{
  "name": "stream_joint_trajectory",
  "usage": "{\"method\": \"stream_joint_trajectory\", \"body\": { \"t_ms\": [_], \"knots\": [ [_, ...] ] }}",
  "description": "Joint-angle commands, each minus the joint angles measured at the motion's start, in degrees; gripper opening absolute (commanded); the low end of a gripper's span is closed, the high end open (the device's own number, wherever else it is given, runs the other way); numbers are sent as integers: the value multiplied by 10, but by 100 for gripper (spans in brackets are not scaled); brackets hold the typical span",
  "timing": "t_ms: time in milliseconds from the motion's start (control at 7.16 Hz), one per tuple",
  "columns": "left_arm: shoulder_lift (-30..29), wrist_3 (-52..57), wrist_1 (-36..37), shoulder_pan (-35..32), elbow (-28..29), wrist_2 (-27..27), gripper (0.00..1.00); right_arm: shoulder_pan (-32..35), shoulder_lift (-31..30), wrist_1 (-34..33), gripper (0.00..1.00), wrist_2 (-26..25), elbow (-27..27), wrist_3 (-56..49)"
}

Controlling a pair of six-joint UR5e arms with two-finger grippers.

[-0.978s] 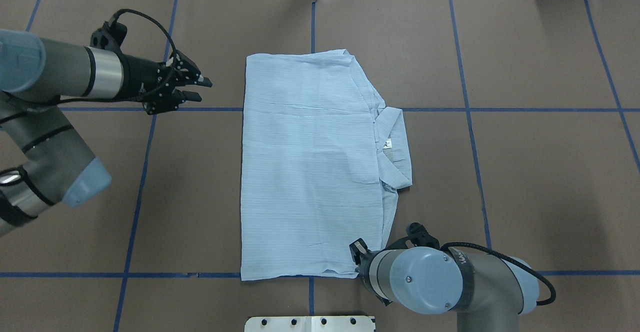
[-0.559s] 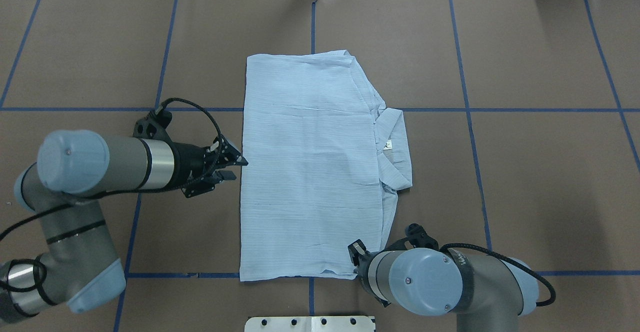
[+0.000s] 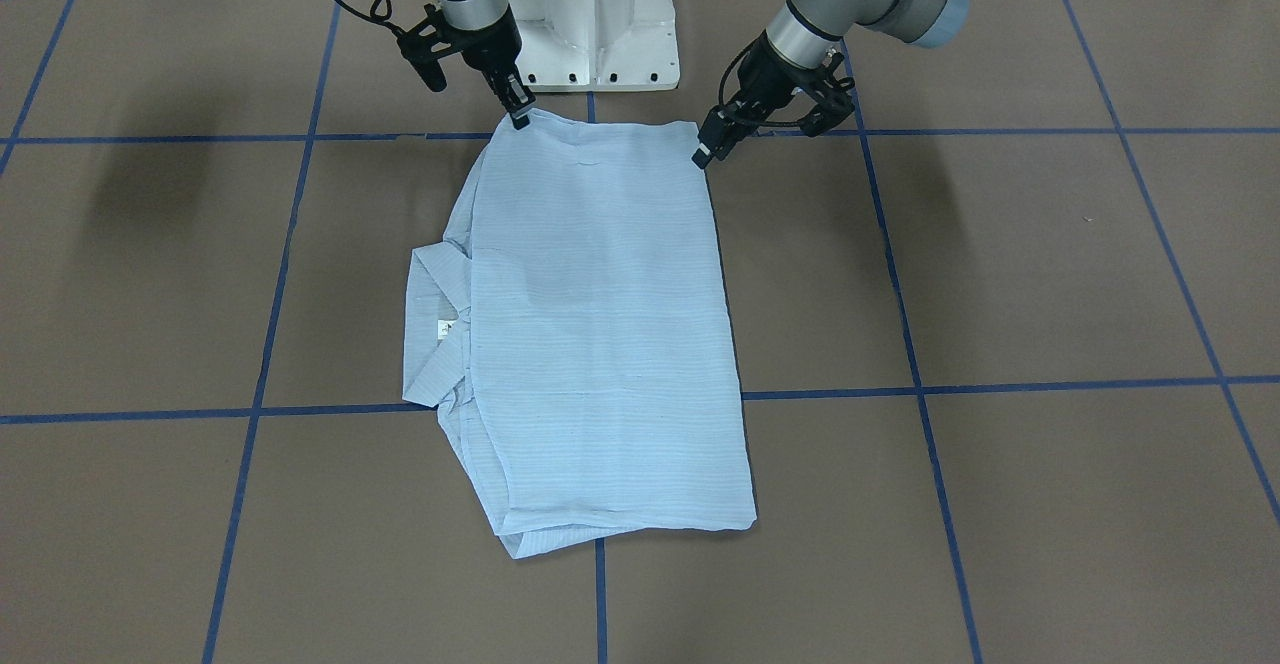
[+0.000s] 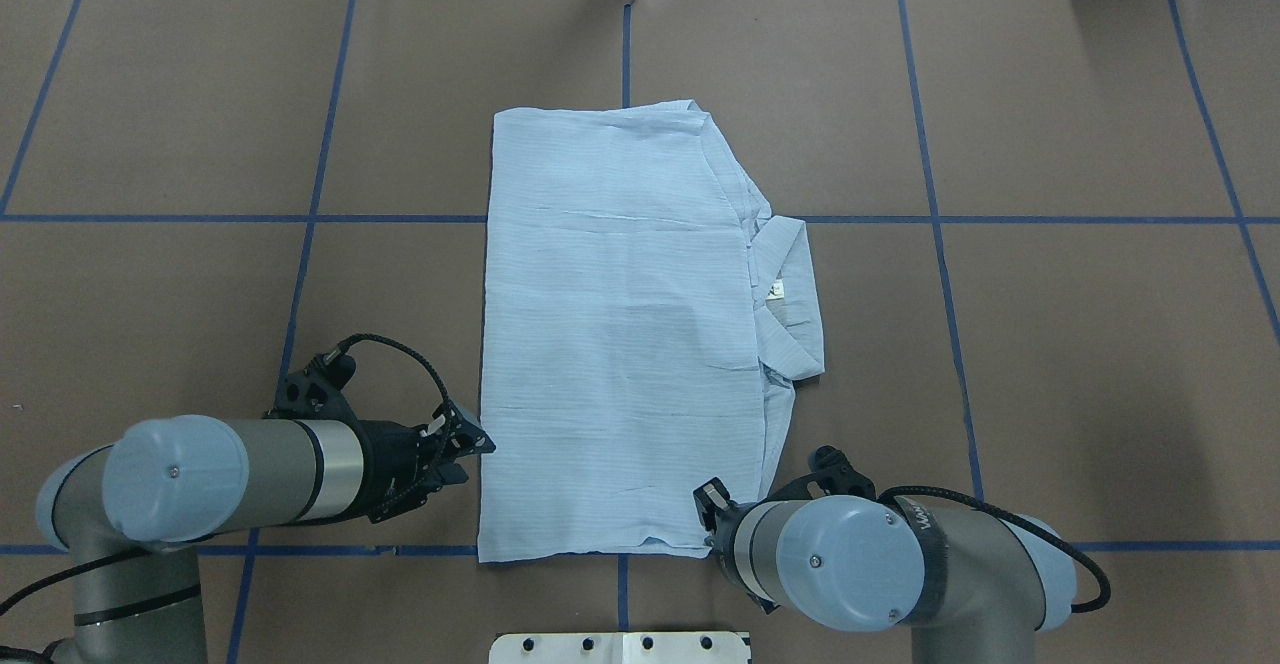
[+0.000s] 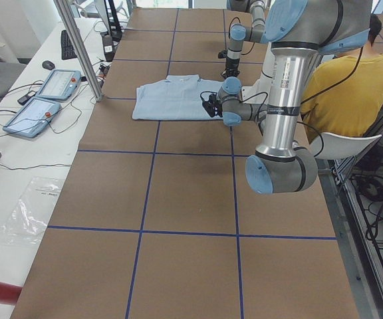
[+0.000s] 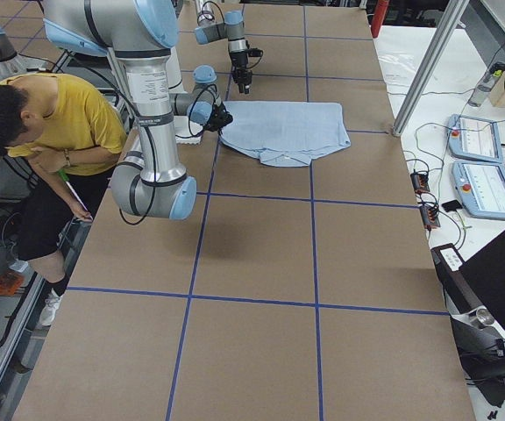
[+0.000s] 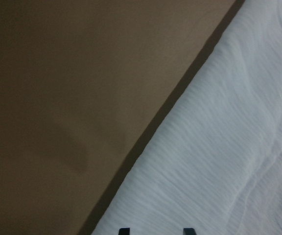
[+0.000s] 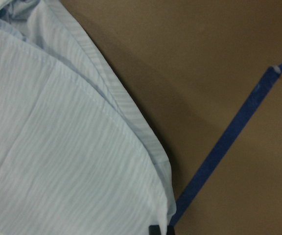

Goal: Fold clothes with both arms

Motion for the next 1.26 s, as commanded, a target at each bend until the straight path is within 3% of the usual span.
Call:
{"method": "stream_joint_trajectory", "body": {
  "t_ms": [0, 1117],
  "knots": [
    [3, -13, 13, 30, -1, 8, 54, 1, 0, -1, 0, 0, 0, -1],
    [0, -43, 37, 86, 7, 32, 57, 0, 0, -1, 0, 0, -1, -1]
  ]
}}
